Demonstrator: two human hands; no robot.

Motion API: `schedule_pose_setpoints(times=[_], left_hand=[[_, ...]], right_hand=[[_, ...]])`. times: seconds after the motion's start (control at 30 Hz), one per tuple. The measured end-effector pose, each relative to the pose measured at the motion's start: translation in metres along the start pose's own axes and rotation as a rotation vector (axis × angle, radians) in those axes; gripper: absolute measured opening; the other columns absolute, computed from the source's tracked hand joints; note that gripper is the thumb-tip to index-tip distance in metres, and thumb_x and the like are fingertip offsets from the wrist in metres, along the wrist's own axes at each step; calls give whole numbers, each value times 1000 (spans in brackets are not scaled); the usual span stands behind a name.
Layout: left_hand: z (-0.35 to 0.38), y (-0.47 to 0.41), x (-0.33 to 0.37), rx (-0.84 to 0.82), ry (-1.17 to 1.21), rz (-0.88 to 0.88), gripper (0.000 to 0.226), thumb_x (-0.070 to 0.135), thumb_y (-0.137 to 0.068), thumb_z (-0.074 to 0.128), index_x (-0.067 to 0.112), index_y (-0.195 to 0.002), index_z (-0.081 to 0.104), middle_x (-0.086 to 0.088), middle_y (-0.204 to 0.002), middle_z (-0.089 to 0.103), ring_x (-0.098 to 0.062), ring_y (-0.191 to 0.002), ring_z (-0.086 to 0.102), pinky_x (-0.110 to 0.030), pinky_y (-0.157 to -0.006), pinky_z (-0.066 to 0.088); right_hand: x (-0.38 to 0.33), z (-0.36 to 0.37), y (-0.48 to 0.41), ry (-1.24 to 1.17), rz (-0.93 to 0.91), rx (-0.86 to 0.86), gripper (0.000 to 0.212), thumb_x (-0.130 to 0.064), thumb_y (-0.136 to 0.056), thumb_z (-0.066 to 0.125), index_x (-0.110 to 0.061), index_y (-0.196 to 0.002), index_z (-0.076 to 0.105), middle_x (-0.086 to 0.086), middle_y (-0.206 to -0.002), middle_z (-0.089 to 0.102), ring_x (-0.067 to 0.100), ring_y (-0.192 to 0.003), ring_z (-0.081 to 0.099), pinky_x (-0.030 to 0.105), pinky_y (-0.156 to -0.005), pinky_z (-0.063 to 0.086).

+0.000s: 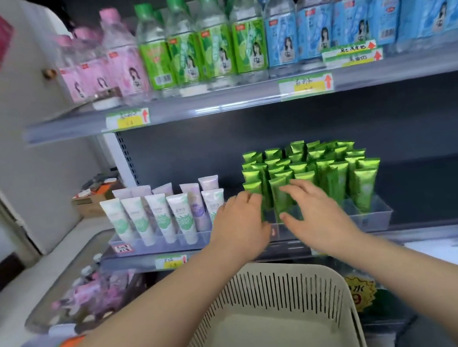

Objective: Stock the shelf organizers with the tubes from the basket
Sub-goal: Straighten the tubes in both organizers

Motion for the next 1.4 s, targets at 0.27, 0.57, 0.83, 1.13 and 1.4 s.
schedule_pose_setpoints(times=[0.27, 0.57, 0.83, 1.13, 1.4], left_hand=[[-7, 34, -85, -36, -12, -57, 50, 32, -87, 51, 16, -134, 42, -3, -131, 48, -24, -118, 46, -36, -100, 39], [-12, 53, -189, -60, -28, -140, 54, 27, -86, 49, 18, -139, 37, -1, -135, 44, -21, -122, 41, -31, -102, 32], [-22, 43, -267, -46, -60, -173, 48, 28, -87, 50, 18, -133, 42, -1, -133, 46, -21, -121, 43, -30, -101, 33], [-53, -22, -342, 27, -154, -186, 42, 29, -89, 50, 15, -129, 45, -5, -129, 48, -25, -114, 48, -35, -92, 42], [-47, -75, -393, -17, -201, -181, 49, 27, -89, 50, 18, -136, 39, -7, -134, 47, -27, -120, 47, -37, -92, 45]], right_hand=[[-77, 52, -23, 1, -128, -87, 56, -33, -89, 54, -24, -141, 34, -4, -148, 29, 16, -135, 31, 33, -110, 31], [-148, 116, -65, -18, -224, -181, 54, -31, -90, 53, -24, -140, 35, -7, -144, 34, 13, -131, 35, 29, -109, 31], [-190, 150, -119, 8, -296, -211, 54, -30, -90, 52, -27, -140, 34, -10, -146, 32, 12, -131, 34, 28, -105, 31], [-213, 166, -208, -15, -305, -221, 44, -28, -92, 49, -20, -135, 43, -3, -138, 42, 18, -125, 42, 34, -105, 35], [-225, 208, -273, -34, -271, -309, 42, -27, -90, 54, -20, -131, 46, -3, -138, 44, 17, -123, 45, 32, -100, 39]])
Point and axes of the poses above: each hand's wrist, its own y-axis away from the middle knuckle, its own z-axis out of the palm, x = y × z, the point moved 6 cm from there along -y, towards the middle knuckle
